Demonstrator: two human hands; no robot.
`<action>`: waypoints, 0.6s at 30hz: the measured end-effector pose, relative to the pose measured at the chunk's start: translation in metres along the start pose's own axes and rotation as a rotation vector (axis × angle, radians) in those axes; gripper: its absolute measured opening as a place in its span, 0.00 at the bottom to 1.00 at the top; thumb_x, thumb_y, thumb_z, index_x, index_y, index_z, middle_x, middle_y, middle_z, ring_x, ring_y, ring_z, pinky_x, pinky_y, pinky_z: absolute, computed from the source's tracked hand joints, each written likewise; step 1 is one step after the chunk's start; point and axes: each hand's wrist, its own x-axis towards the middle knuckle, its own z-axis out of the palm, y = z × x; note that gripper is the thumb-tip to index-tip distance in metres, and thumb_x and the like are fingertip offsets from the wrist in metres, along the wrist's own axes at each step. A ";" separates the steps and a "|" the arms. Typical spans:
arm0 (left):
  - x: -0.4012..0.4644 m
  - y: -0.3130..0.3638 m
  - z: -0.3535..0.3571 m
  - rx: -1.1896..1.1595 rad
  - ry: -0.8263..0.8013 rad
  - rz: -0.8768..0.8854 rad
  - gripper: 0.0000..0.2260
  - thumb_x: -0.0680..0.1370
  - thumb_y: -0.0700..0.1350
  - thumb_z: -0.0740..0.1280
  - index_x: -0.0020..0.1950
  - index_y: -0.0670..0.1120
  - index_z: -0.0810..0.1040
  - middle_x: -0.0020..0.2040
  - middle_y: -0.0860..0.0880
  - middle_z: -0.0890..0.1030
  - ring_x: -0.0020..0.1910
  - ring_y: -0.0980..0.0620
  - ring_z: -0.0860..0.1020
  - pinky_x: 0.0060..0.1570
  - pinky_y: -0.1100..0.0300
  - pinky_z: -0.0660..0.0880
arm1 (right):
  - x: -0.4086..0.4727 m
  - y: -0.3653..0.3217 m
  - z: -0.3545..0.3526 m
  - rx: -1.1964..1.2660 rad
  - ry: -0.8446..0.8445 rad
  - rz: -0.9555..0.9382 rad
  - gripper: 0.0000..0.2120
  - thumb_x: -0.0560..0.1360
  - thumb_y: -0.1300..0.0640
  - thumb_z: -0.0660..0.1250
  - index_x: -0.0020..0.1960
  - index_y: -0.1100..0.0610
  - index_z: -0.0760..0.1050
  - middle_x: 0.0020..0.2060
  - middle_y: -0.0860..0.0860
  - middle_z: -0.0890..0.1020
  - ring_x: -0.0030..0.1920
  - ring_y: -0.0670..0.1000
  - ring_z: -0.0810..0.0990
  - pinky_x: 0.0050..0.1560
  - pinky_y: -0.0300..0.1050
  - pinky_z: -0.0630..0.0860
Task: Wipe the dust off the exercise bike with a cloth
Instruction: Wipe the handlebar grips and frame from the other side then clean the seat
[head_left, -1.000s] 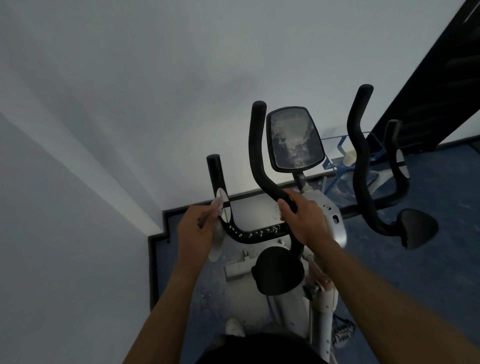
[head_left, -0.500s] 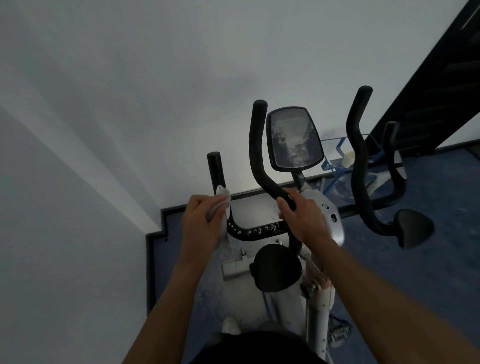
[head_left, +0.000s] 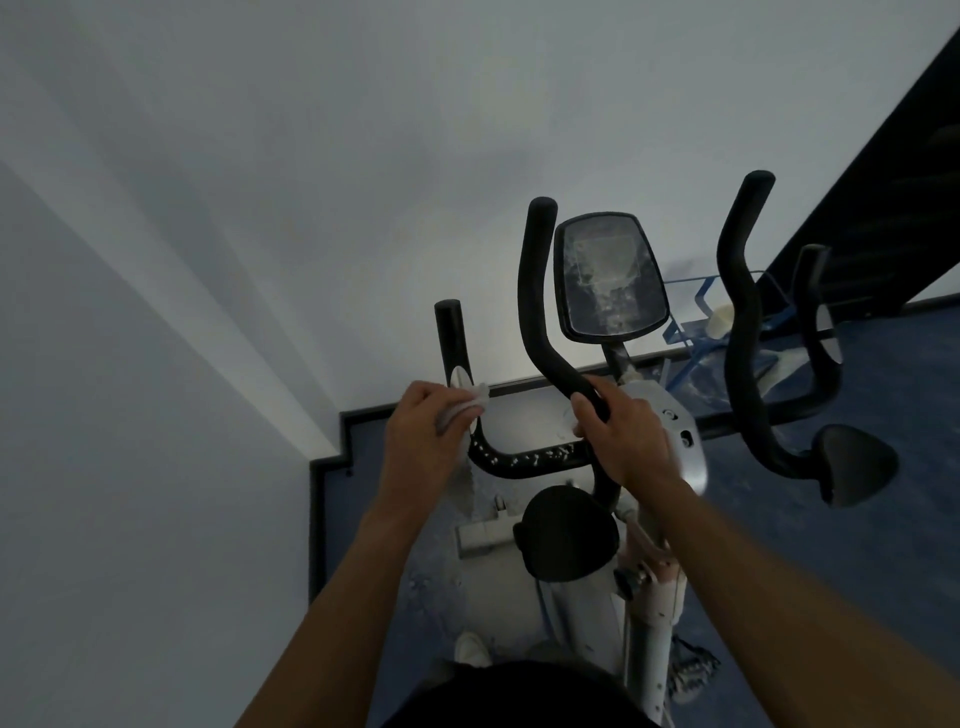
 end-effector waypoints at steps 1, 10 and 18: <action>0.001 -0.001 -0.001 0.027 -0.028 0.016 0.11 0.77 0.49 0.71 0.55 0.44 0.85 0.51 0.50 0.77 0.50 0.63 0.76 0.53 0.72 0.72 | 0.000 -0.001 0.000 0.001 0.000 0.000 0.16 0.82 0.42 0.60 0.66 0.46 0.74 0.35 0.45 0.83 0.39 0.43 0.83 0.52 0.57 0.82; 0.027 0.011 0.015 0.468 -0.178 0.233 0.07 0.78 0.47 0.73 0.50 0.44 0.86 0.47 0.48 0.70 0.46 0.52 0.69 0.36 0.59 0.70 | -0.001 -0.001 -0.001 -0.001 0.000 -0.001 0.17 0.82 0.41 0.60 0.67 0.45 0.74 0.36 0.45 0.83 0.39 0.42 0.82 0.51 0.55 0.82; -0.009 -0.015 -0.002 0.172 -0.134 0.125 0.07 0.81 0.45 0.68 0.56 0.47 0.85 0.51 0.51 0.72 0.47 0.59 0.73 0.49 0.67 0.73 | 0.000 0.004 0.003 -0.024 0.009 0.010 0.25 0.77 0.32 0.53 0.67 0.42 0.71 0.37 0.46 0.83 0.40 0.48 0.83 0.51 0.57 0.82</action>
